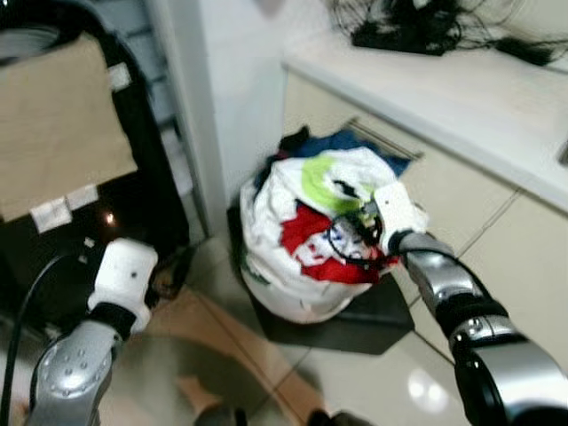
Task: Clothes washing
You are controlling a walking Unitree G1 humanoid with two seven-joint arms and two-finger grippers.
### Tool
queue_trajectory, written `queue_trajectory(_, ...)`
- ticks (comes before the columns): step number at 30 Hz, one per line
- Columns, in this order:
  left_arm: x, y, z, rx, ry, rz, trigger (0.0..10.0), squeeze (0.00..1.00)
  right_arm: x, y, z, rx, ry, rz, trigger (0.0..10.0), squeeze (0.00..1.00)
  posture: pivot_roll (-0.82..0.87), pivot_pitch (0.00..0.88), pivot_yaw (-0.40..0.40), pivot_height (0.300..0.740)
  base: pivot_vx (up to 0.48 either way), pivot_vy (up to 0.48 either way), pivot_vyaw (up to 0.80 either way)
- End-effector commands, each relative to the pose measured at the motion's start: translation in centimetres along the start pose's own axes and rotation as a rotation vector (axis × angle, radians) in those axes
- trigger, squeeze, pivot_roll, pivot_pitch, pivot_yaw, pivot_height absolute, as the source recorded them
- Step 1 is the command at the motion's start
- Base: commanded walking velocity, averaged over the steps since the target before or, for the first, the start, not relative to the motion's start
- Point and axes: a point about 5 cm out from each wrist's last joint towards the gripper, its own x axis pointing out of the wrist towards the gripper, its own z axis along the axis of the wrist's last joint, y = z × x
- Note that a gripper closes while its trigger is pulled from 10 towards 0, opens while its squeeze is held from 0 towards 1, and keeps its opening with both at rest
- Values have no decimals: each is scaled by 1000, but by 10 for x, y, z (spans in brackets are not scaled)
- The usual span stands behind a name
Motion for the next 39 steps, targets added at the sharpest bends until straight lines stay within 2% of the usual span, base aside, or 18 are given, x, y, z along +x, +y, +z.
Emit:
queue_trajectory(1,-12,-2,13,-18,-12,24,10000,0,4,8,-6,40,103,45,10000,0,264,188,-88,740,0,0,0)
queue_trajectory(8,-17,-1,20,-42,-5,50,10000,0,7,10,-5,46,139,20,10000,0,256,190,-96,740,0,0,0)
queue_trajectory(15,-17,0,24,-51,22,43,10000,0,1,1,-23,-14,217,-110,10000,0,241,204,-76,740,0,0,0)
queue_trajectory(16,-16,-1,25,-50,22,35,10000,0,1,-1,-24,-2,220,-132,0,0,242,202,-70,740,0,0,0)
queue_trajectory(20,-13,-4,25,-51,24,19,10000,0,1,3,-27,99,225,-138,0,0,238,186,-67,740,0,0,0)
queue_trajectory(22,-12,-5,25,-49,26,17,10000,0,1,6,-30,179,221,-127,0,0,238,186,-67,740,0,0,0)
queue_trajectory(24,-12,-5,25,-49,26,17,10000,0,1,6,-30,179,221,-127,0,0,238,186,-67,740,0,0,0)
queue_trajectory(25,-10,-4,26,-40,24,20,10000,0,2,10,-31,249,211,-116,0,0,244,176,-65,740,0,0,0)
queue_trajectory(27,-9,-4,27,-36,23,22,10000,0,2,11,-31,269,207,-114,0,0,244,176,-65,740,0,0,0)
queue_trajectory(29,-6,-10,27,-45,26,5,10000,0,7,17,-20,351,162,-99,0,0,221,170,-64,740,0,0,0)
queue_trajectory(32,-4,-23,30,-100,1,-101,10000,0,9,19,-14,366,142,-95,0,0,205,166,-67,740,0,0,0)
queue_trajectory(39,11,-31,31,-121,-23,-109,10000,0,18,28,12,385,63,-7,0,0,157,140,-79,740,0,0,0)
